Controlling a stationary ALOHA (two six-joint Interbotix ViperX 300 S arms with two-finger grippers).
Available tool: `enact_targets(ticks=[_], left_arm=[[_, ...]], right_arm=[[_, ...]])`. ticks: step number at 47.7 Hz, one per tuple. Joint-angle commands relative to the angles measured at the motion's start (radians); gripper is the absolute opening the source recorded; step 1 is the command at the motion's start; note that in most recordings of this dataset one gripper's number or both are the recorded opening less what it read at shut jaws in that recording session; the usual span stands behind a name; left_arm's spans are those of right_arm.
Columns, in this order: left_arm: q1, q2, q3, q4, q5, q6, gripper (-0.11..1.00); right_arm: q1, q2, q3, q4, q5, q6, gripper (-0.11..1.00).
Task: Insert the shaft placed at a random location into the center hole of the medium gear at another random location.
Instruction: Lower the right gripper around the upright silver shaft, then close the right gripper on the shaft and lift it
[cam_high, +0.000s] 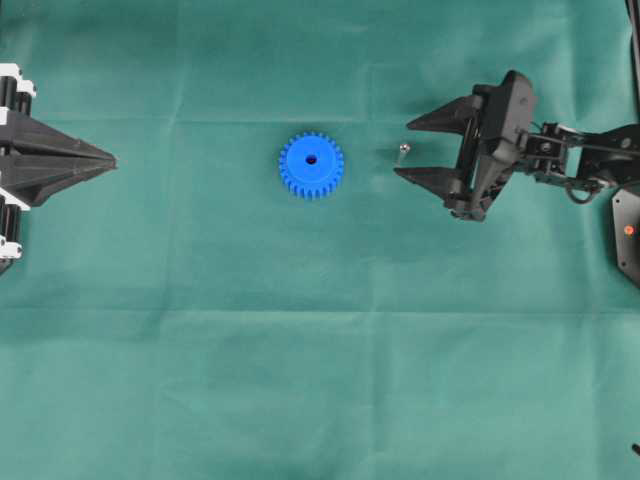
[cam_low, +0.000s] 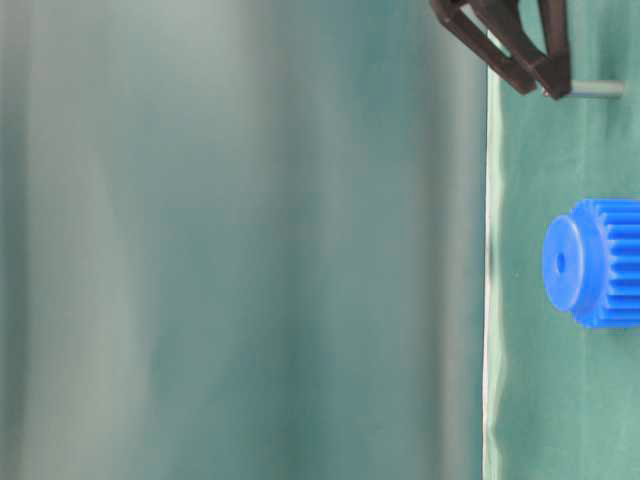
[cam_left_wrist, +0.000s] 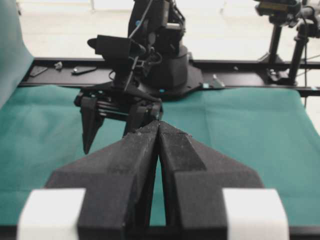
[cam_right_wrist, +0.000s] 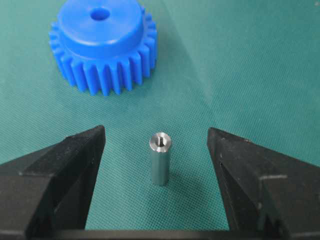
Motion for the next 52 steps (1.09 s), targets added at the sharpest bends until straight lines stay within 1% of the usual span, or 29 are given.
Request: enact_targets(ticks=[1,9,16,19,24,26,27,44,49,52], left_arm=[[0.003,0.006,-0.017,0.002,-0.005,-0.002,0.0],[0.003,0.006,-0.017,0.002,-0.003,-0.002,0.0],[0.003,0.008,-0.015,0.002,0.002,-0.002,0.0],[0.003,0.006,-0.015,0.002,0.002,-0.002,0.0],[0.003,0.008,-0.015,0.002,0.002,-0.002,0.0],[0.003,0.006,-0.015,0.002,0.002,-0.002,0.0],[0.003,0.008,-0.015,0.002,0.002,-0.002,0.0],[0.003,0.008,-0.015,0.0,0.0,-0.003,0.0],[0.003,0.008,-0.015,0.002,0.002,-0.003,0.0],[0.003,0.006,-0.015,0.002,0.002,-0.003,0.0]], right_arm=[[-0.006,0.008,-0.026,0.005,-0.017,-0.006,0.82],[-0.006,0.011,-0.029,0.005,-0.014,-0.006,0.77],[-0.006,0.009,-0.028,0.003,-0.011,-0.006,0.66],[-0.006,0.009,-0.028,0.0,-0.008,-0.009,0.56],[-0.006,0.011,-0.028,-0.005,-0.003,-0.011,0.26],[-0.006,0.011,-0.028,-0.006,-0.003,-0.011,0.17],[-0.006,0.011,-0.028,-0.006,-0.003,-0.011,0.14],[-0.006,-0.003,-0.037,-0.008,0.014,-0.011,0.13],[-0.006,-0.049,-0.051,-0.008,0.08,-0.009,0.13],[-0.006,-0.095,-0.066,-0.006,0.155,-0.009,0.13]])
